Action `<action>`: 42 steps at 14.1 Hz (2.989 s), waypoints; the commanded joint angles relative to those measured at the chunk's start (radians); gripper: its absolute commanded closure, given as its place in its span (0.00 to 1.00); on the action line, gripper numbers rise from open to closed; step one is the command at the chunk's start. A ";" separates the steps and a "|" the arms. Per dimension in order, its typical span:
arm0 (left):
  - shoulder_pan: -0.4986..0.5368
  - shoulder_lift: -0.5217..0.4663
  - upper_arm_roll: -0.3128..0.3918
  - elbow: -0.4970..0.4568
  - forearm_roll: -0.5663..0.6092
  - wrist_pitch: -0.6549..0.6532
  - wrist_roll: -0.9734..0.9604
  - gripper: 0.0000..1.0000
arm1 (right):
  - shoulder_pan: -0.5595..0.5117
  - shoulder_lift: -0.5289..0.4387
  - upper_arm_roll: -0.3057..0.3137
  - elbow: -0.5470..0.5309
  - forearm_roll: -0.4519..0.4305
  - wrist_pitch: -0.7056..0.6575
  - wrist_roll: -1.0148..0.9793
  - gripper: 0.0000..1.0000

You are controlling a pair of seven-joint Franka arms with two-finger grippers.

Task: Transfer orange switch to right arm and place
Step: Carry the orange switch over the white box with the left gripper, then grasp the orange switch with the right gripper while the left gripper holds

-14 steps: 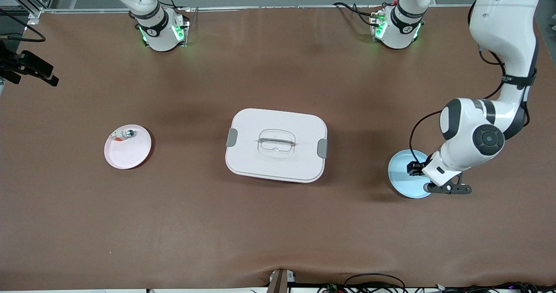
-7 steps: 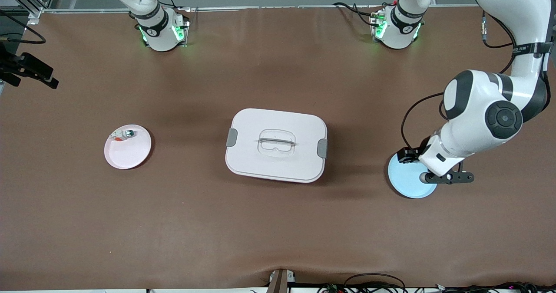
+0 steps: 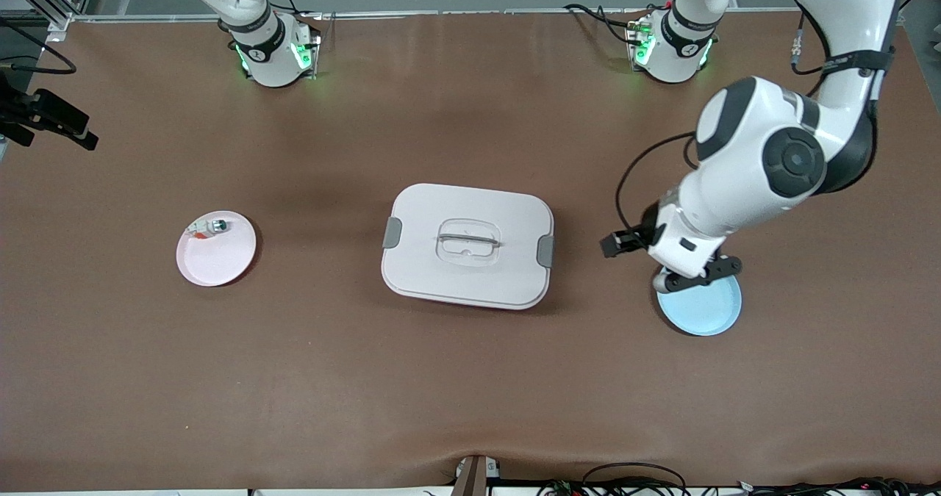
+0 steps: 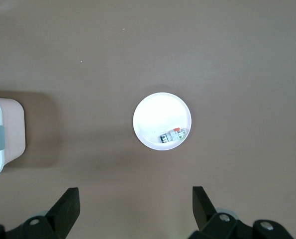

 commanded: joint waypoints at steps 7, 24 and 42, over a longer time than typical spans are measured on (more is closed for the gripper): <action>-0.241 0.169 -0.055 0.270 -0.074 0.051 -0.726 1.00 | 0.079 0.000 0.011 -0.074 0.197 0.087 0.033 0.00; -0.408 0.259 -0.053 0.279 -0.140 0.343 -1.414 1.00 | 0.428 -0.028 0.013 -0.528 0.917 0.739 -0.047 0.00; -0.410 0.266 -0.055 0.279 -0.140 0.342 -1.413 1.00 | 0.577 0.152 0.011 -0.465 1.169 0.862 -0.157 0.00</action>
